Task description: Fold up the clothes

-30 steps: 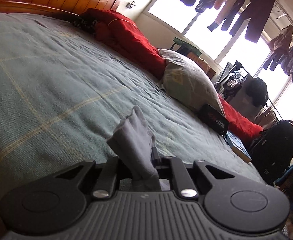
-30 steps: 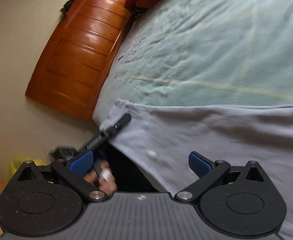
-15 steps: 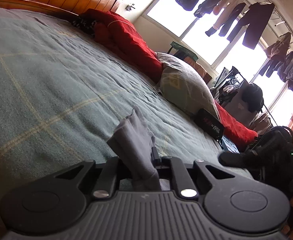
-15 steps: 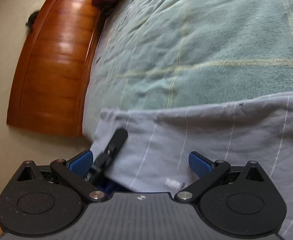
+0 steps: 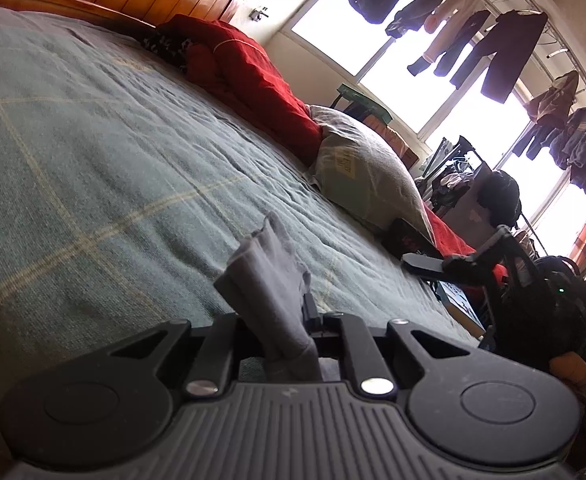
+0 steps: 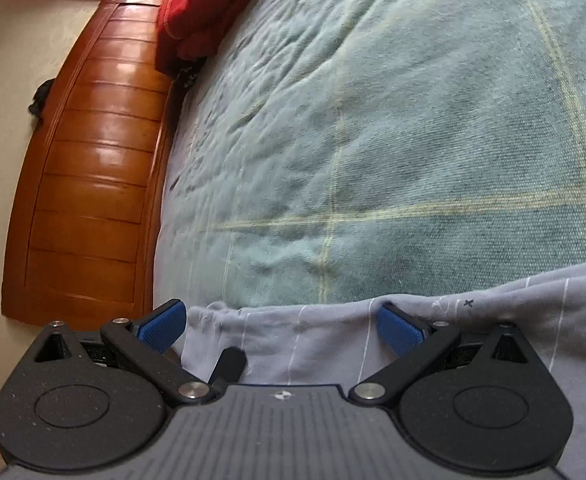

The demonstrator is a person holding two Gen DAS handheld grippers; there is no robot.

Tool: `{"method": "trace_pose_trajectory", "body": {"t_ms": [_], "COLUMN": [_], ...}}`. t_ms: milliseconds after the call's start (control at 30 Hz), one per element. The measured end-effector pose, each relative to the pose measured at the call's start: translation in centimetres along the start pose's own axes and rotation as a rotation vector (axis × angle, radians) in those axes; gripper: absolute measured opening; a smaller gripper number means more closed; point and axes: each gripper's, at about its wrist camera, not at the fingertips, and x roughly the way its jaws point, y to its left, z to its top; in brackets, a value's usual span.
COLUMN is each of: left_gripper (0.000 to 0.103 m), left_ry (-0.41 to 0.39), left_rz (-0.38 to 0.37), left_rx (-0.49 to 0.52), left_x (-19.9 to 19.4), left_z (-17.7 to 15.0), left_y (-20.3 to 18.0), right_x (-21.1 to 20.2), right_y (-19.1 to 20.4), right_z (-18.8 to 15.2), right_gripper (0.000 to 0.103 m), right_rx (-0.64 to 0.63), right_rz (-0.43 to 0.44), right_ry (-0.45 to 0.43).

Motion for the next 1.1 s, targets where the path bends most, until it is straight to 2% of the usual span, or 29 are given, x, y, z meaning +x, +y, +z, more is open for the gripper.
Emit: {"method": "trace_pose_trajectory", "body": {"t_ms": [167,433,567,633,767,900,1100], "left_gripper": [0.011,0.011,0.011,0.011,0.011,0.011,0.011], "left_ry": [-0.003,-0.005,-0.005,-0.005,-0.011,-0.012,0.009], "left_rz": [-0.003,-0.003,0.0,0.002,-0.011,-0.03,-0.081], "left_rx": [0.003,0.009,0.003,0.008,0.029,0.077,0.154], "left_x": [-0.2,-0.5,-0.5,-0.6,-1.1,-1.5,-1.3], "left_z": [0.1,0.1,0.1,0.2,0.3,0.4,-0.5], "left_y": [-0.2,-0.6,-0.6,-0.8,-1.9,-3.8,-7.8], "right_x": [-1.1,-0.6,-0.5,-1.2,-5.7,-12.2,-22.6], "right_y": [0.5,0.3,0.0,-0.1,0.0,-0.8,-6.1], "right_z": [-2.2,-6.5,-8.3,-8.2,-6.0,-3.4,-2.2], "right_gripper": [0.103,0.103,0.103,0.103,0.103,0.103,0.103], "right_rx": [-0.009,-0.039,-0.014,-0.01,-0.005,-0.05,0.0], "right_rz": [0.009,-0.034,-0.007,-0.005,0.061,0.057,0.033], "right_ry": [0.032,0.091,0.167,0.175,0.069,-0.035,-0.186]}}
